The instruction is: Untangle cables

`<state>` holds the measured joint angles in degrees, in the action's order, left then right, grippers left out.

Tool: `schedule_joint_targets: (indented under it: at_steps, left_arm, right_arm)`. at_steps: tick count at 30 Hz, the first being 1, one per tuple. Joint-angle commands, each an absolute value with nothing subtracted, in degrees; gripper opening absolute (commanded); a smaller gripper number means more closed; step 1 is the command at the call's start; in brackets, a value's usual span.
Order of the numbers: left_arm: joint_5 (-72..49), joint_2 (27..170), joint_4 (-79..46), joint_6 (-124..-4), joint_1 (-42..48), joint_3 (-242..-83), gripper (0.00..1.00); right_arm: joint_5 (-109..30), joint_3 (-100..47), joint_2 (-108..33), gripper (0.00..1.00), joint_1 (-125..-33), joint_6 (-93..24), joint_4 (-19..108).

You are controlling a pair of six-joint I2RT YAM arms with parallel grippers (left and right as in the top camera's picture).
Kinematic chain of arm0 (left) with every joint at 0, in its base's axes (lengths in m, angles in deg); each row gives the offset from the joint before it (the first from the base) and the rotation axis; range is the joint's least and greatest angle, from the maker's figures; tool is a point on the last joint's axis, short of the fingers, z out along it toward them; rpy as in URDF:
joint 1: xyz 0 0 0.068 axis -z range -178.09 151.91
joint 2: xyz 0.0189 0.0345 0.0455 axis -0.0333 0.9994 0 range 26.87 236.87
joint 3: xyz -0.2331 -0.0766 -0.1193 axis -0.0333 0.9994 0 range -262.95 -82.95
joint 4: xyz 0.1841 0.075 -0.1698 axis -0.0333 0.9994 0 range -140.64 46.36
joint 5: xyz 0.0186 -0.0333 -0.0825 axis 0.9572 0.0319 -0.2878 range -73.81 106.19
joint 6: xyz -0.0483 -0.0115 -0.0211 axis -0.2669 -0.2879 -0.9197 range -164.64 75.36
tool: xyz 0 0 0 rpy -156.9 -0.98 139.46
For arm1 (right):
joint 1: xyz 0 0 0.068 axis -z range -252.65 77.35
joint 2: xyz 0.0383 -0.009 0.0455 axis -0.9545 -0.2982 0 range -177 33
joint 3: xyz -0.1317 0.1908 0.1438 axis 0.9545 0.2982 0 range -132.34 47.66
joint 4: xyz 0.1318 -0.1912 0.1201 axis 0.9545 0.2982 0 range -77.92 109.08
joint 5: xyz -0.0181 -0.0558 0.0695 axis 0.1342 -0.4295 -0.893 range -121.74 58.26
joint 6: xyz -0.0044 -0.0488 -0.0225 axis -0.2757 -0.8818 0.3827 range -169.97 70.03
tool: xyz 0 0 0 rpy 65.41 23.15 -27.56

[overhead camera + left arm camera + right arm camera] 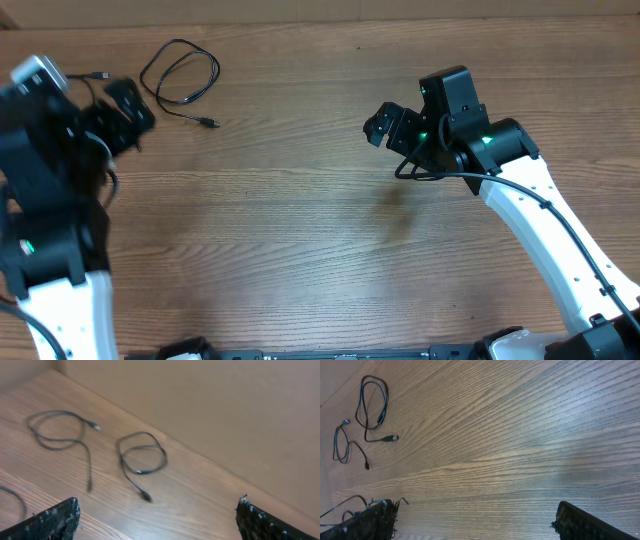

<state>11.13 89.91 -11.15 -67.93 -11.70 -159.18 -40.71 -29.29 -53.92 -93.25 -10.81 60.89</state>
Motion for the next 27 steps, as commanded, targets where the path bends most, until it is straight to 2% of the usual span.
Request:
schedule_joint_targets:
  at_steps: [1,8,15,27]
  left_arm:
    - [2.5,82.2,-15.4,-65.3,-11.5,-148.1,1.0]
    - [-3.9,67.0,-15.9,-62.0,-11.5,-134.5,0.99]
    - [-6.1,54.2,-5.8,-61.3,-11.5,-130.9,1.0]
    - [-6.1,51.9,5.0,-61.3,-11.5,-130.9,1.0]
  right_arm:
    - [-40.3,-30.2,-53.8,1.0,-92.8,-11.0,60.7]
    - [-40.3,-30.2,-53.8,1.0,-92.8,-11.0,60.7]
    - [-40.3,-30.2,-53.8,1.0,-92.8,-11.0,60.7]
    - [-40.3,-30.2,-53.8,1.0,-92.8,-11.0,60.7]
